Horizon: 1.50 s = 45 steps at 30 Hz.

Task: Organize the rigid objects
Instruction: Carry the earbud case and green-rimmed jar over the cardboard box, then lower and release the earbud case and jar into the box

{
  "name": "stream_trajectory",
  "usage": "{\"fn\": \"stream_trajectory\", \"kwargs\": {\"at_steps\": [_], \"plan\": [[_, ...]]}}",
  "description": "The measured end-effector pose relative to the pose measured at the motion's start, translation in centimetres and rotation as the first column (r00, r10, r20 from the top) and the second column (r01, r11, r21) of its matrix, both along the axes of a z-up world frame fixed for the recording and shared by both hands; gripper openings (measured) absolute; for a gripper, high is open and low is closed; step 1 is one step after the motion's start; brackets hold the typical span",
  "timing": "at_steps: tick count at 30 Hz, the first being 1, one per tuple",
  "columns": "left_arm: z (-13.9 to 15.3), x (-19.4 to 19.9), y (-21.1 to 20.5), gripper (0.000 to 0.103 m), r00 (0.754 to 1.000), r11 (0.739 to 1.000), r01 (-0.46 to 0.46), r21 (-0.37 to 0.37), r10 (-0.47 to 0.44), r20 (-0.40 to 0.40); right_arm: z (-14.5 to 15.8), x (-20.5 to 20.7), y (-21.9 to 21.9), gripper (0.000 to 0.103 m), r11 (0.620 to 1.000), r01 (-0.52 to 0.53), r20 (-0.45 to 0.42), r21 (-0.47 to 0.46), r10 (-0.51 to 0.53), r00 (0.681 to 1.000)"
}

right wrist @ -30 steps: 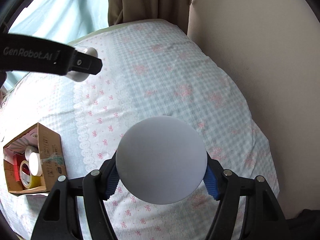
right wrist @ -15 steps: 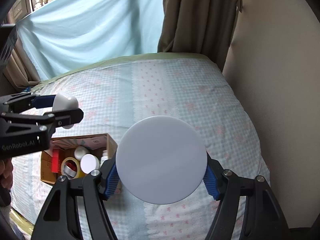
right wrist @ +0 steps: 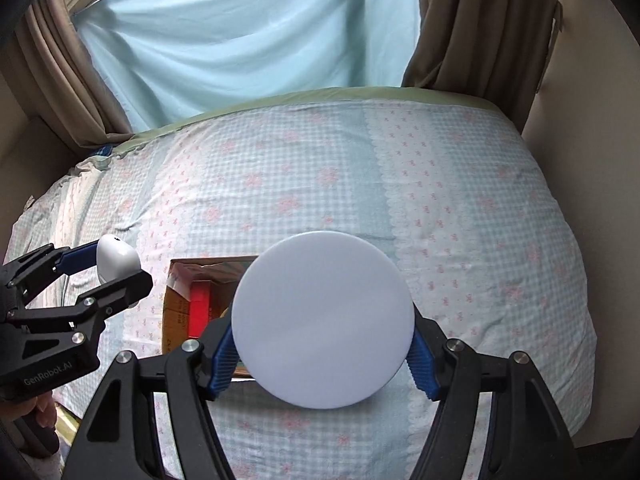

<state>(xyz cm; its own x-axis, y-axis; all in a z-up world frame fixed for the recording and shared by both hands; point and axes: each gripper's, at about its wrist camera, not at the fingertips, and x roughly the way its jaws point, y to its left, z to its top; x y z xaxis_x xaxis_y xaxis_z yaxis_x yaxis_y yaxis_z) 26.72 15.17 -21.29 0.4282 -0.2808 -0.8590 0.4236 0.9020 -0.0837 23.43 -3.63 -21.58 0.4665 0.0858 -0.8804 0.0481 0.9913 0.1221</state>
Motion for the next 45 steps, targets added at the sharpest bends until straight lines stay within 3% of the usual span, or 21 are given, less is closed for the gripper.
{"fn": "stream_trajectory", "kwargs": {"at_steps": [10, 19, 23, 27, 35, 36, 38, 39, 41, 45], "plan": [[-7.5, 1.9, 3.9, 0.057, 0.989, 0.995, -0.097, 0.022, 0.099, -0.111, -7.0, 3.0, 4.9, 0.066, 0.994, -0.068, -0.146, 0.080, 0.079, 0.986], [-15.7, 5.7, 2.8, 0.057, 0.967, 0.994, -0.054, 0.092, 0.075, -0.245, -14.7, 6.9, 5.8, 0.066, 0.990, -0.085, -0.311, 0.109, 0.115, 0.943], [-18.6, 7.8, 1.8, 0.057, 0.953, 0.991, -0.043, 0.126, 0.078, -0.293, -17.0, 8.7, 5.5, 0.066, 0.996, -0.054, -0.351, 0.068, 0.075, 0.933], [-20.5, 10.0, 1.0, 0.057, 0.944, 0.988, -0.035, 0.149, 0.082, -0.318, -18.9, 10.4, 3.6, 0.066, 0.997, 0.027, -0.390, 0.069, 0.002, 0.921], [-22.1, 12.0, 0.0, 0.057, 0.932, 0.985, -0.015, 0.171, 0.076, -0.355, -20.9, 12.0, 2.4, 0.066, 0.994, 0.053, -0.428, 0.093, -0.008, 0.904], [-22.2, 11.9, -0.1, 0.059, 0.930, 0.985, -0.013, 0.173, 0.075, -0.360, -21.0, 12.0, 2.4, 0.066, 0.993, 0.054, -0.425, 0.102, -0.006, 0.905], [-22.1, 11.5, -0.2, 0.086, 0.924, 0.987, -0.011, 0.158, 0.070, -0.377, -21.2, 11.9, 2.3, 0.066, 0.991, 0.067, -0.430, 0.117, -0.010, 0.903], [-21.9, 11.2, -0.2, 0.102, 0.924, 0.989, -0.013, 0.149, 0.069, -0.375, -21.2, 11.7, 2.2, 0.077, 0.989, 0.072, -0.431, 0.132, -0.009, 0.902], [-21.3, 10.5, -0.1, 0.103, 0.930, 0.991, -0.018, 0.135, 0.066, -0.361, -20.5, 11.3, 1.8, 0.103, 0.984, 0.079, -0.397, 0.162, -0.008, 0.918], [-20.9, 8.9, 0.0, 0.103, 0.928, 0.989, -0.005, 0.148, 0.060, -0.367, -18.8, 10.4, 1.0, 0.103, 0.982, 0.100, -0.340, 0.160, -0.040, 0.939]]}}
